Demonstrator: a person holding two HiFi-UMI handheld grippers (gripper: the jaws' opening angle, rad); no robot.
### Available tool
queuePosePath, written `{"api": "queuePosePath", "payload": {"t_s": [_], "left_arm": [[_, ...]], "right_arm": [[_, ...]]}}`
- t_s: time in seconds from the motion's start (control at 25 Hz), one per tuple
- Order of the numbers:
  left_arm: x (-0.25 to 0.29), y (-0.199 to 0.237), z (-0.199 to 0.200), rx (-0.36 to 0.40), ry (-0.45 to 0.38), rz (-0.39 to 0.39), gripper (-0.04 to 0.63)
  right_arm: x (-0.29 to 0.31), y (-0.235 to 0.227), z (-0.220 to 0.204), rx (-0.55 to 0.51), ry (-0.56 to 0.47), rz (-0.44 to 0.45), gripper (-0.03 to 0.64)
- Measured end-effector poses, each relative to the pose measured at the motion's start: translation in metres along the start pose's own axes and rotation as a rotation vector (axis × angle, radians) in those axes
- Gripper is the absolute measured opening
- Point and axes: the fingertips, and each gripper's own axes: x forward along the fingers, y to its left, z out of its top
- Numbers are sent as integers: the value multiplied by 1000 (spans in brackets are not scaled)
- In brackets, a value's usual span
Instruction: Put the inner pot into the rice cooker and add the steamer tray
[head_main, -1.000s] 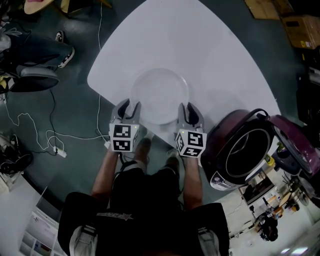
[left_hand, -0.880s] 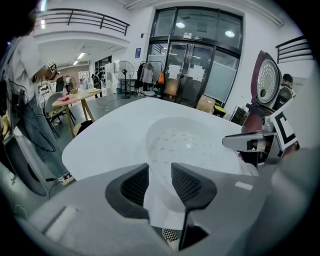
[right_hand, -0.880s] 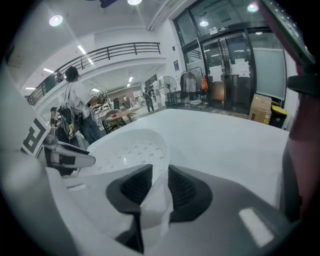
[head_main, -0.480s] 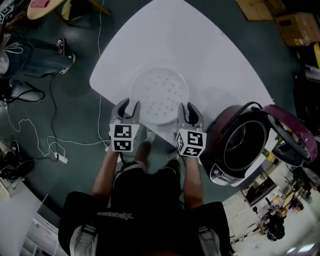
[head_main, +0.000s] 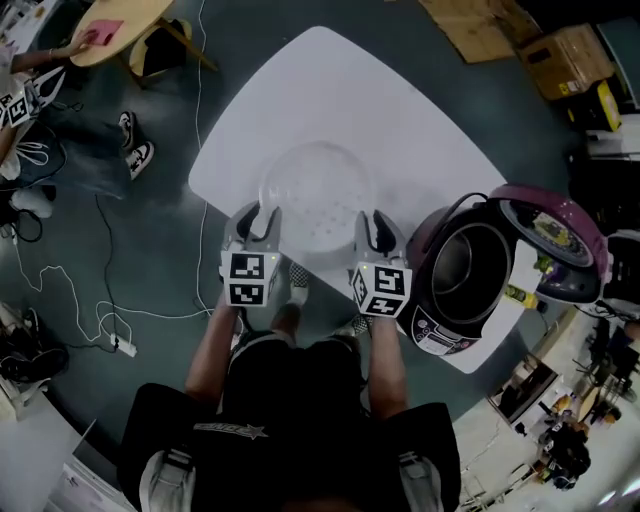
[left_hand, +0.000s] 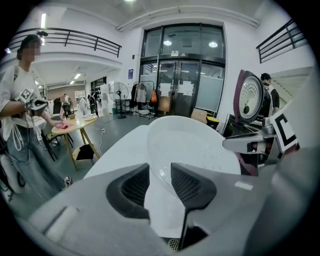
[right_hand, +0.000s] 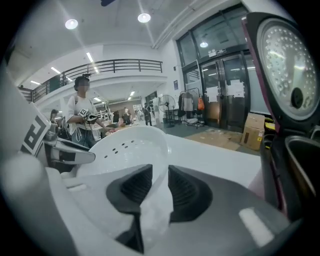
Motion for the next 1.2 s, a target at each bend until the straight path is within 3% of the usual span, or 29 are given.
{"api": "queuePosePath", "payload": {"t_s": [0.64, 1.2], "left_arm": [[-49, -54, 93, 115, -186, -78, 138], [-62, -151, 145, 246, -294, -243, 137]], "right_arm": [[-95, -30, 76, -2, -197, -125, 101], [-191, -91, 89, 30, -307, -329, 101]]}}
